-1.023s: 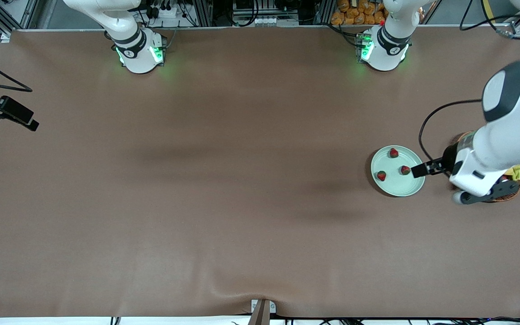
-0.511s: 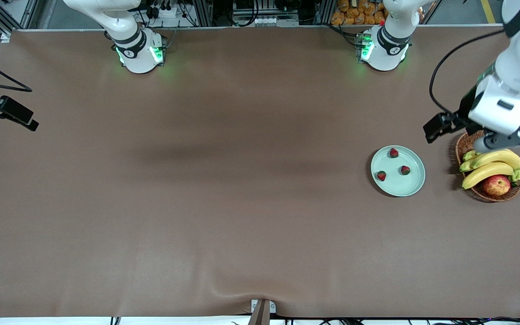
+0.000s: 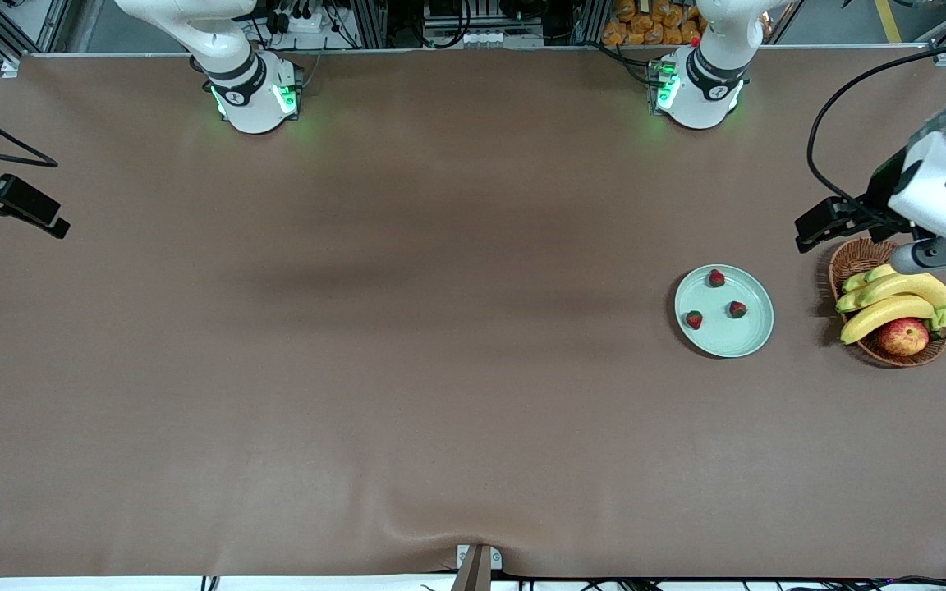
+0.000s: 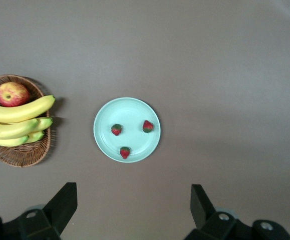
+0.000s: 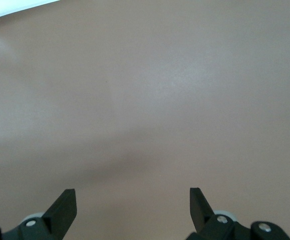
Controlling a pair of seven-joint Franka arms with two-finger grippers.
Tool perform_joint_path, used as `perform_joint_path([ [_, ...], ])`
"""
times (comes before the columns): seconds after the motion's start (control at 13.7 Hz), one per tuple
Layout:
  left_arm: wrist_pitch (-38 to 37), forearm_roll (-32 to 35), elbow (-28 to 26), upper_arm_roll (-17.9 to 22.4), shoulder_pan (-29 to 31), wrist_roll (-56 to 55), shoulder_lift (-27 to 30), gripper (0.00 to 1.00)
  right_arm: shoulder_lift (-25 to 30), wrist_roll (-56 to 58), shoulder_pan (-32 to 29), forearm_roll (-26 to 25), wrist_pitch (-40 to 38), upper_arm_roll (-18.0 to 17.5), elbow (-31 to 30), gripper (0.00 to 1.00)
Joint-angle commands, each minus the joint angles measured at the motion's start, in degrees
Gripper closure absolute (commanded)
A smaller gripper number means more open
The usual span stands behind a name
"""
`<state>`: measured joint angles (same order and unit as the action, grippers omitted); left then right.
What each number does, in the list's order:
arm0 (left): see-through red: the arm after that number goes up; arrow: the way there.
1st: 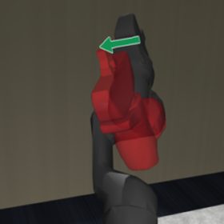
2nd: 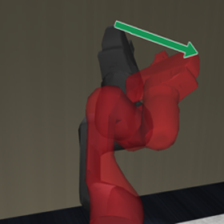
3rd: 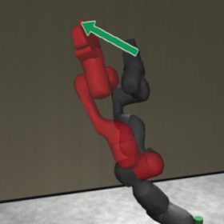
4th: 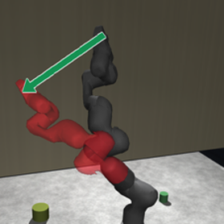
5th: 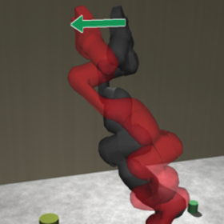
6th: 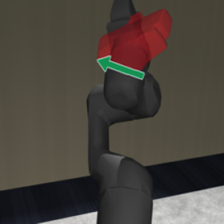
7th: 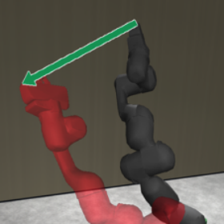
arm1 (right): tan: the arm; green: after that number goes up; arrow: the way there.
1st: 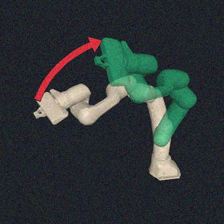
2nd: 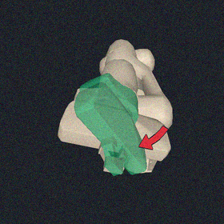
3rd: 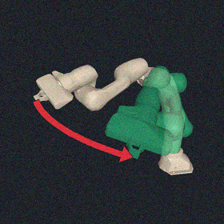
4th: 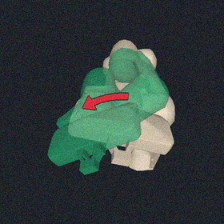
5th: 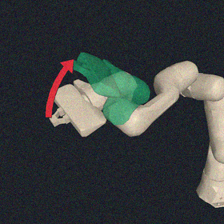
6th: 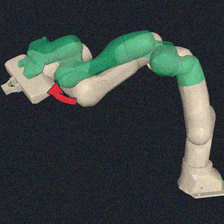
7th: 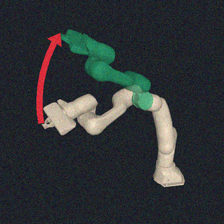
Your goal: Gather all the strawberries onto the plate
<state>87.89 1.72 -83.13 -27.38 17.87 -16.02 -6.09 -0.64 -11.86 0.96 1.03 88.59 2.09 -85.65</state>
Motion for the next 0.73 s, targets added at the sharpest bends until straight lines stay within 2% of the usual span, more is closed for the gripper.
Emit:
perform_joint_path([
  [0.0, -1.1, -3.6, -2.2, 11.4, -8.0, 4.5, 3.9, 0.0, -0.7, 0.5, -1.6, 0.8, -0.9, -0.2, 1.4, 0.0],
  [0.22, -2.4, -3.6, -6.1, 19.4, -15.3, 5.0, 7.8, 0.0, -0.7, 0.5, -1.4, 0.8, -0.8, -0.2, 1.4, 0.0],
  [0.37, -3.1, -3.6, -7.8, 22.5, -18.2, 5.7, 9.8, 0.0, -0.7, 0.6, -1.3, 0.8, -0.7, -0.3, 1.4, 0.0],
  [0.66, -2.6, -3.2, -12.0, 23.4, -20.1, 8.2, 13.3, 0.0, -0.8, 0.6, -1.4, 0.8, -0.7, -0.3, 1.4, 0.0],
])
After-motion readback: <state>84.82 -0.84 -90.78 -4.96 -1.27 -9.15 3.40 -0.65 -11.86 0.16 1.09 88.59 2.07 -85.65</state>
